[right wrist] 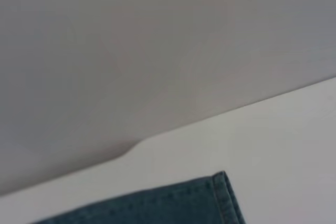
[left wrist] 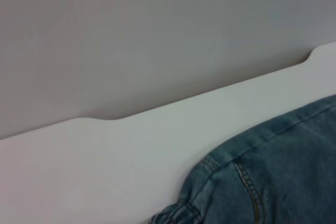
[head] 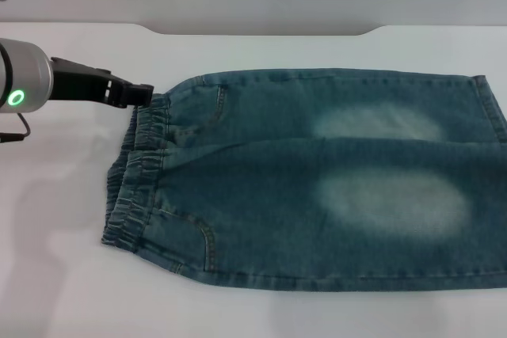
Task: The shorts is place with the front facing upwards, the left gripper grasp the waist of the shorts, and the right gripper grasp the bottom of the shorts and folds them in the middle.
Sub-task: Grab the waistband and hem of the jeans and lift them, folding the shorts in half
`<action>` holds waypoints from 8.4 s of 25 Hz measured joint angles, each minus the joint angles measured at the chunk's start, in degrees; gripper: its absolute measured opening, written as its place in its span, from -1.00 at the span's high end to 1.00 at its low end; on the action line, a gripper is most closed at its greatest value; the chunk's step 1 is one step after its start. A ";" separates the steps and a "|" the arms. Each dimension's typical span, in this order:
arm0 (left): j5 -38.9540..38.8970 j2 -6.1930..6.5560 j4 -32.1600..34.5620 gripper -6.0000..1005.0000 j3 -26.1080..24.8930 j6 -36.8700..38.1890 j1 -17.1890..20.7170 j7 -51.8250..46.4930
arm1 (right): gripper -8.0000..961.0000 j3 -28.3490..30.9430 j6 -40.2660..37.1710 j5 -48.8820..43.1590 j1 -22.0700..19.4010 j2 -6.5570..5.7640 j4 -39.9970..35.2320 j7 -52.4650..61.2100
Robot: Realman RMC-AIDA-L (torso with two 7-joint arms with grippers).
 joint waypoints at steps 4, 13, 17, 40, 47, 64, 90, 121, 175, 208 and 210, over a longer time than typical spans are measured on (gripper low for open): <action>0.06 -0.09 1.17 -0.39 0.04 0.21 -0.63 -0.01 | -0.69 -0.69 0.18 -4.44 0.72 -0.08 -0.40 -0.98; 0.04 -0.20 4.39 -0.39 0.52 1.32 -2.56 -0.01 | -0.70 -9.60 0.51 -20.31 2.26 0.11 -7.59 -2.91; 0.00 -0.23 4.75 -0.39 0.61 1.93 -2.79 0.00 | -0.70 -12.22 -1.43 -25.41 2.80 0.15 -8.05 -3.63; 0.44 -0.14 4.15 -0.39 0.63 -1.12 -4.18 -0.44 | -0.70 -12.47 2.23 -32.52 7.91 -0.12 -5.88 -7.63; 4.18 -0.18 0.36 -0.39 0.05 -8.26 -4.87 -2.29 | -0.70 -12.93 5.23 -32.37 7.80 0.08 -7.87 -5.44; 11.11 -0.34 -0.88 -0.39 4.94 -25.67 -5.45 -12.13 | -0.70 -3.62 12.36 -26.54 7.31 -0.03 -8.25 -4.46; 10.91 -0.59 7.41 -0.28 10.54 -22.80 -7.82 -16.21 | -0.70 -4.00 10.81 -26.89 7.60 -0.14 -8.00 -7.11; 10.52 -0.38 9.67 0.61 13.01 -21.66 -9.77 -18.33 | -0.69 -3.64 11.05 -26.90 7.56 -0.22 -8.12 -8.16; 11.72 -0.41 4.66 0.92 12.22 -22.33 -12.33 -17.17 | -0.65 -6.30 12.56 -15.23 5.72 0.16 18.50 -6.35; 11.44 -0.50 5.41 0.92 12.31 -21.54 -12.47 -16.54 | -0.27 -5.58 10.90 -15.05 8.09 -0.15 26.03 -10.21; 11.40 -0.50 5.52 0.92 12.31 -21.51 -12.52 -16.47 | -0.09 -5.63 11.03 -14.99 8.13 -0.13 26.02 -10.47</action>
